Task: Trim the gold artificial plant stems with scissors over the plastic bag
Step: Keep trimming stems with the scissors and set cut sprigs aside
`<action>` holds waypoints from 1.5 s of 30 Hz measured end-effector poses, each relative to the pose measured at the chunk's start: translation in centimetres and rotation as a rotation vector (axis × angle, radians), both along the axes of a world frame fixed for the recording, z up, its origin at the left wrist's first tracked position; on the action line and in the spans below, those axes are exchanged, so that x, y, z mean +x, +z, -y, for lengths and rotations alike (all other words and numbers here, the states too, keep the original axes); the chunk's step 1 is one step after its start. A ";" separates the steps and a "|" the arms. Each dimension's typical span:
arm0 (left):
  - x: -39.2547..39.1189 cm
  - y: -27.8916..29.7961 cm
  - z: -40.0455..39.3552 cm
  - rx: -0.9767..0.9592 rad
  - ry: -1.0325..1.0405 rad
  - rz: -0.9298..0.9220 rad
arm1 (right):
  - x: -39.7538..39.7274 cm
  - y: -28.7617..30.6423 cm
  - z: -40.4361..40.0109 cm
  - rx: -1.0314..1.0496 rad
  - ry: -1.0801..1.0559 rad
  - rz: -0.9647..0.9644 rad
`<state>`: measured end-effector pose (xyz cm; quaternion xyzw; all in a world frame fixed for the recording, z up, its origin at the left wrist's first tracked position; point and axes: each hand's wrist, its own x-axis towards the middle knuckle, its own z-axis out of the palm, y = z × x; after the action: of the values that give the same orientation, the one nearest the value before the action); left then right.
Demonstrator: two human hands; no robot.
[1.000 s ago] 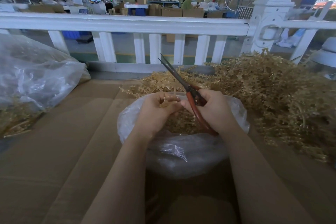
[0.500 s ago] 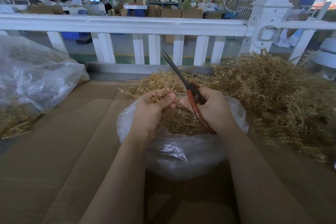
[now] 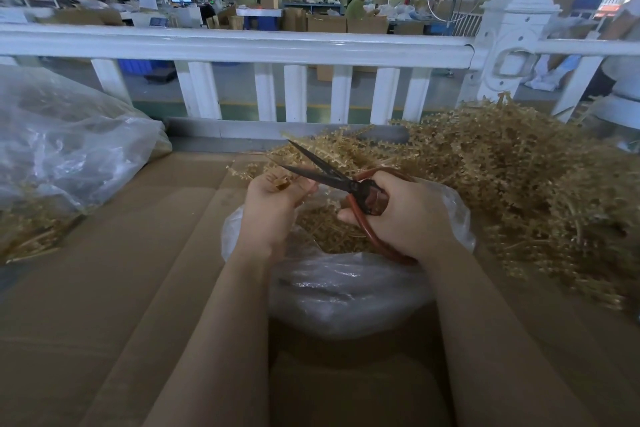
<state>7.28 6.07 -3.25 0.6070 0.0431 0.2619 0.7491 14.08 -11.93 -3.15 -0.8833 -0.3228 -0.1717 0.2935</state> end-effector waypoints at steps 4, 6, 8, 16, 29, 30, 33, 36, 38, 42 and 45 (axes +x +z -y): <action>-0.2 0.2 0.1 0.003 -0.046 -0.003 | -0.1 0.0 -0.1 -0.015 -0.003 0.004; -0.3 0.1 0.2 0.030 -0.057 -0.022 | -0.1 -0.1 -0.1 -0.017 -0.006 0.003; -0.4 0.1 0.2 0.036 -0.075 -0.036 | 0.0 -0.3 0.0 -0.017 -0.005 -0.025; -0.3 0.0 0.2 -0.003 -0.097 -0.048 | 0.2 -0.5 0.0 -0.001 -0.006 -0.075; -0.1 0.1 0.3 -0.054 -0.066 -0.030 | -0.2 0.1 -0.1 -0.057 -0.092 -0.010; -0.1 0.1 0.4 -0.058 -0.068 -0.026 | -0.2 0.1 -0.1 -0.061 -0.112 -0.003; -0.1 0.1 0.6 -0.060 -0.049 -0.025 | -0.1 -0.1 0.0 -0.066 -0.124 -0.008; -0.1 0.1 0.7 -0.096 -0.033 -0.025 | 0.3 -0.3 -0.1 -0.064 -0.098 -0.044; -0.1 0.1 0.5 -0.119 -0.040 -0.030 | 0.4 -0.4 -0.1 -0.050 -0.101 -0.050; 0.0 0.2 0.5 -0.125 -0.014 -0.053 | 0.5 -0.6 -0.1 -0.039 -0.105 -0.070; 0.0 0.3 0.5 -0.132 0.039 -0.062 | 0.5 -0.5 0.0 -0.027 -0.111 -0.076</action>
<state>7.31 5.59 -2.92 0.5633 0.0955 0.2541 0.7804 14.61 -11.90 -3.69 -0.9096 -0.2641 -0.1499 0.2837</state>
